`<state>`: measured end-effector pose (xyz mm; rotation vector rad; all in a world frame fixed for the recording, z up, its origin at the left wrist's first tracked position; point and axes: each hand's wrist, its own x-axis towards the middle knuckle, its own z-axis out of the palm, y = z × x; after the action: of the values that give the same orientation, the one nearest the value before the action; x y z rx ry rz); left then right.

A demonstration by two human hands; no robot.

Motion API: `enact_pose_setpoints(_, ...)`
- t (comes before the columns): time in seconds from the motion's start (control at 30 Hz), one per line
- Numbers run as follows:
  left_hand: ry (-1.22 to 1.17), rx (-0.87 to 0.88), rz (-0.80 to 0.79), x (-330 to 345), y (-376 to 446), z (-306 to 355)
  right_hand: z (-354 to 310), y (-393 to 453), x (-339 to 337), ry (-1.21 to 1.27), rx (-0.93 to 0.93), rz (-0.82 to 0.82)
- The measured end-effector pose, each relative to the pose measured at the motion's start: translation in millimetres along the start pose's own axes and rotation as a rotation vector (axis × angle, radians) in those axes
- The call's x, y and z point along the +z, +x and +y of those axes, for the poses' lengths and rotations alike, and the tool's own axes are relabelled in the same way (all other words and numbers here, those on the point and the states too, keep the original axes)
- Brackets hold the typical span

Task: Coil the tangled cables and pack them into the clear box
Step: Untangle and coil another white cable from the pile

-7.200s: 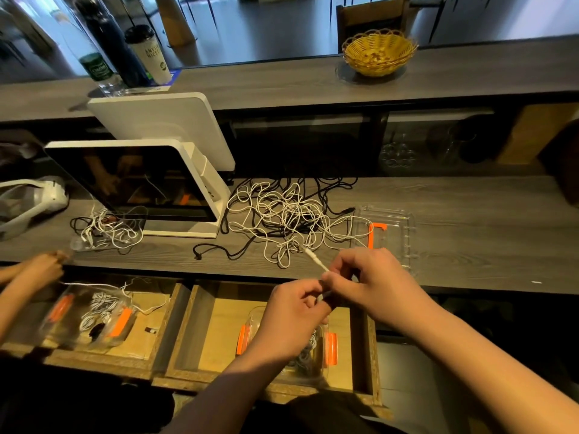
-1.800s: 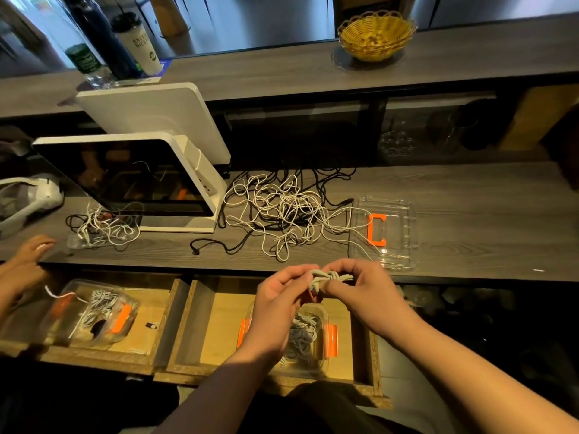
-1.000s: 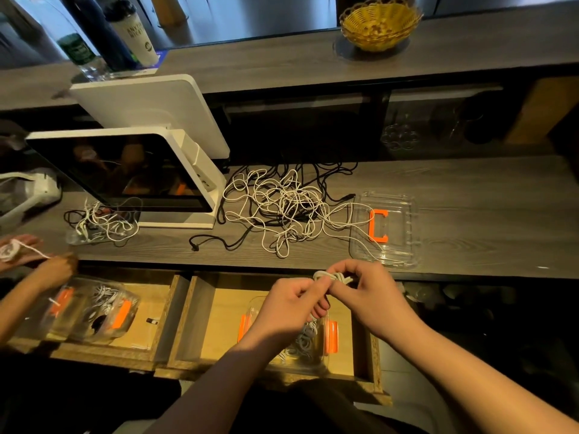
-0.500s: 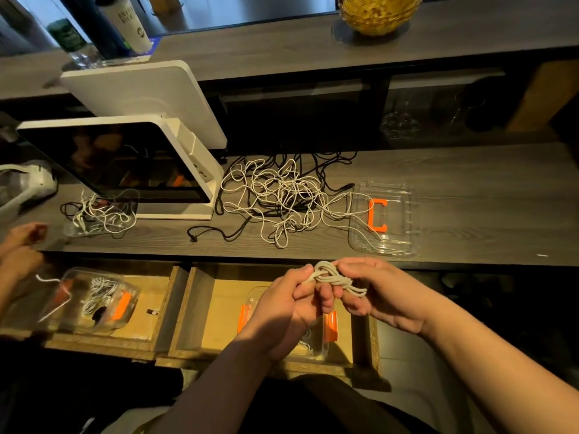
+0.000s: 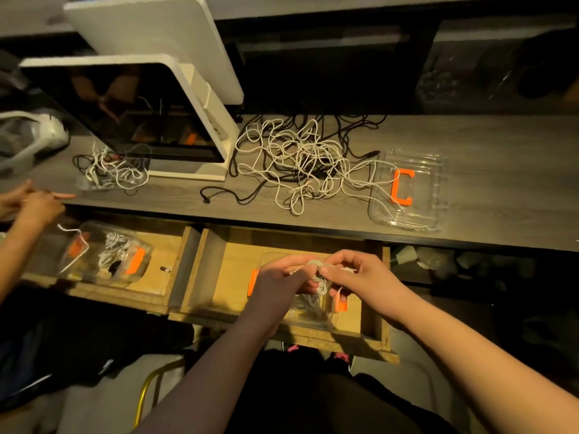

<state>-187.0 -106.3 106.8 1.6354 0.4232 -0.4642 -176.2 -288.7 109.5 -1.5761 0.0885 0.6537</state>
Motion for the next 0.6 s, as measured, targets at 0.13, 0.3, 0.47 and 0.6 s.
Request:
enact_pose_setpoints(0.13, 0.050, -0.041, 0.102, -5, 12, -20, 22, 19, 7, -0.113, 0.061, 0.160)
enact_pose_setpoints(0.3, 0.302, -0.019, 0.139, -9, 13, -52, 54, 36, 18, -0.240, 0.113, 0.137)
enact_pose_setpoints(0.47, 0.288, -0.046, 0.250, -16, 25, -63, 64, 56, 23, -0.207, 0.185, 0.096)
enact_pose_setpoints(0.6, 0.340, -0.089, 0.339, -26, 33, -71, 73, 66, 30, -0.305, 0.273, 0.041)
